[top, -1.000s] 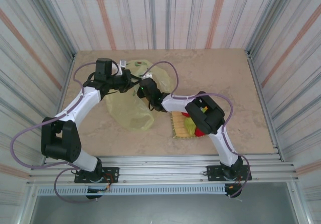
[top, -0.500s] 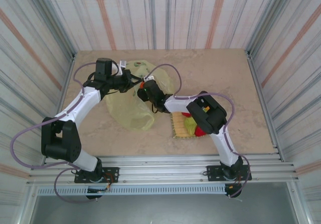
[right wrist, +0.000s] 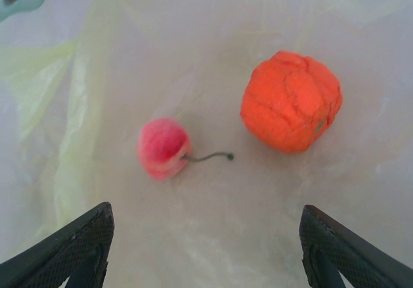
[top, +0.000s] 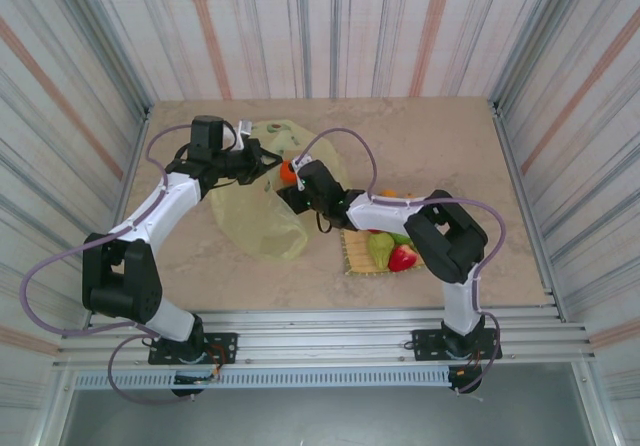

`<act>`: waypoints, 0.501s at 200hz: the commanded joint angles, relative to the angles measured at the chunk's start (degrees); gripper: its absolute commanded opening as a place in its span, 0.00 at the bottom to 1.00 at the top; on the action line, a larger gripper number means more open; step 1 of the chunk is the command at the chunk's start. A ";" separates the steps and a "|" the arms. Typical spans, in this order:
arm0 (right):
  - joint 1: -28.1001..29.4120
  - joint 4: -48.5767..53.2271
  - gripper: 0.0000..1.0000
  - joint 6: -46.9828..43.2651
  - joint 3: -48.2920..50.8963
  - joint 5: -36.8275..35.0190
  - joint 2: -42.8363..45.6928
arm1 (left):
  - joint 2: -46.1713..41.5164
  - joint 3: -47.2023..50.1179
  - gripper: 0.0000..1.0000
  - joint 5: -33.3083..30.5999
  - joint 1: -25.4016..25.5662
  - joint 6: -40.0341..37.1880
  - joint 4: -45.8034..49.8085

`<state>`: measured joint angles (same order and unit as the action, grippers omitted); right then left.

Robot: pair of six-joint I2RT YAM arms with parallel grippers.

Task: Place the fruits into the plastic bag

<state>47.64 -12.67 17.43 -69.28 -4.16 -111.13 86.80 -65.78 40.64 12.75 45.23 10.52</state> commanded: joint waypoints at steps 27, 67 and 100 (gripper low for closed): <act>0.71 10.72 0.77 -6.57 2.50 6.55 7.67 | 0.73 -1.11 0.00 -3.04 1.47 -2.35 3.27; -0.24 17.47 0.77 -10.10 3.94 6.13 13.95 | 0.89 -1.19 0.00 -4.87 1.83 -1.34 3.47; -2.02 21.81 0.77 -11.83 5.40 5.00 19.05 | 1.65 -1.89 0.00 -6.44 2.01 -1.59 4.24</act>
<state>47.11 3.29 8.62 -65.65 1.37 -96.12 87.37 -65.80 36.27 14.39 44.64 12.82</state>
